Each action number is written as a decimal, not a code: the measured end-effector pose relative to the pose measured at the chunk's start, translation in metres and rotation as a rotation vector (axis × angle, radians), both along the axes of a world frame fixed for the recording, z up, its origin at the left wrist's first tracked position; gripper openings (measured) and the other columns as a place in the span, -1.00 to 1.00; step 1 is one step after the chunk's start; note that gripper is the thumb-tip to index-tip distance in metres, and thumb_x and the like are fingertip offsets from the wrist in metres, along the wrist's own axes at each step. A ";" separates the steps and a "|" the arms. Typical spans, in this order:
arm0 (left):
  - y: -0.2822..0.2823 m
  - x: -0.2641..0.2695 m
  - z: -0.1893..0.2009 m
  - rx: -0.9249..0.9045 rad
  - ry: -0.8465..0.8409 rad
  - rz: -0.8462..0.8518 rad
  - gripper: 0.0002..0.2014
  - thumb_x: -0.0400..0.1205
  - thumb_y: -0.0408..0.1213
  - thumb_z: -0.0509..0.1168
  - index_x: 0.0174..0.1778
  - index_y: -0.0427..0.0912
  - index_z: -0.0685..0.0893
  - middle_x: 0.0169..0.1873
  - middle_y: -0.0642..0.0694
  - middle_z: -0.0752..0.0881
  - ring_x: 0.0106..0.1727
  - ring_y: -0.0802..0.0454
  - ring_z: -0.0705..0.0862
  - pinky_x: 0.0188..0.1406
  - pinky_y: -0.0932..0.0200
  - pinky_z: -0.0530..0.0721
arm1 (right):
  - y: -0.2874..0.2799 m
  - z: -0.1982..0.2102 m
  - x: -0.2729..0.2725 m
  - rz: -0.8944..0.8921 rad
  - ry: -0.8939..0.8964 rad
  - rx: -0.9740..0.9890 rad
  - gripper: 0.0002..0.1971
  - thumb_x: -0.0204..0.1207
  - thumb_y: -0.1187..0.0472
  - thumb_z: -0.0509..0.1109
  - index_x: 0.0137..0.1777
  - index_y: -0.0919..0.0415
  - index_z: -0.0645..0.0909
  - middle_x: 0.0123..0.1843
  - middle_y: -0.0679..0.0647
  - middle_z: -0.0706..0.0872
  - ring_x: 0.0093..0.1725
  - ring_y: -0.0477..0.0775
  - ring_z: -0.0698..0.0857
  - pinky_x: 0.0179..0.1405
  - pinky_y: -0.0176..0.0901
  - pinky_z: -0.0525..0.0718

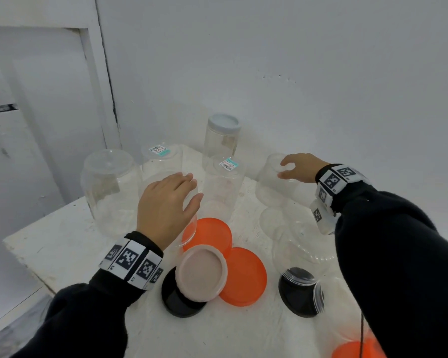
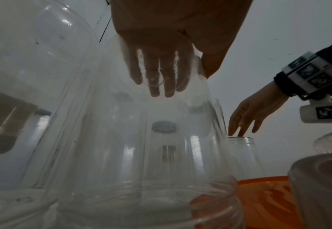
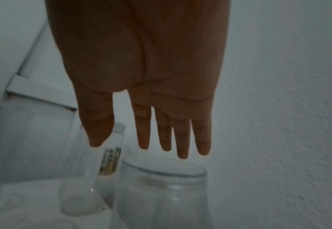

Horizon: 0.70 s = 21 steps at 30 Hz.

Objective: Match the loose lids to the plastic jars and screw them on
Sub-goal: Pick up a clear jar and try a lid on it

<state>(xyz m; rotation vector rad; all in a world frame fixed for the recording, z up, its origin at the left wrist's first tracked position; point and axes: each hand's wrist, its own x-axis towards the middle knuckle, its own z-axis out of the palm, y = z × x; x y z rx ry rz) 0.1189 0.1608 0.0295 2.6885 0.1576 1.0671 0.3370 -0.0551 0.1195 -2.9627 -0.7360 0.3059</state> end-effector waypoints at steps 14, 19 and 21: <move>0.001 -0.001 0.001 -0.015 0.020 -0.021 -0.57 0.60 -0.03 0.11 -0.01 -0.26 0.75 0.06 -0.17 0.77 0.12 -0.16 0.73 -0.04 -0.06 0.66 | -0.047 0.001 -0.107 0.256 0.252 -0.214 -0.11 0.36 -0.18 0.49 0.61 -0.08 0.11 0.63 -0.08 0.17 0.55 0.03 0.28 0.52 0.00 0.30; 0.002 -0.001 0.002 -0.018 0.054 -0.040 -0.54 0.59 0.01 0.09 0.02 -0.28 0.75 0.08 -0.19 0.76 0.12 -0.18 0.72 -0.03 -0.11 0.65 | -0.063 -0.017 -0.107 0.211 0.265 -0.375 0.08 0.27 -0.19 0.56 0.63 -0.20 -0.13 0.68 -0.07 -0.13 0.64 0.14 0.01 0.55 0.23 0.20; 0.003 -0.001 0.003 -0.024 0.066 -0.054 -0.51 0.59 0.03 0.08 0.04 -0.28 0.74 0.10 -0.19 0.75 0.13 -0.18 0.71 0.00 -0.13 0.64 | -0.065 -0.018 -0.105 0.184 0.258 -0.404 0.10 0.26 -0.18 0.57 0.63 -0.21 -0.14 0.68 -0.05 -0.10 0.63 0.17 0.08 0.53 0.26 0.26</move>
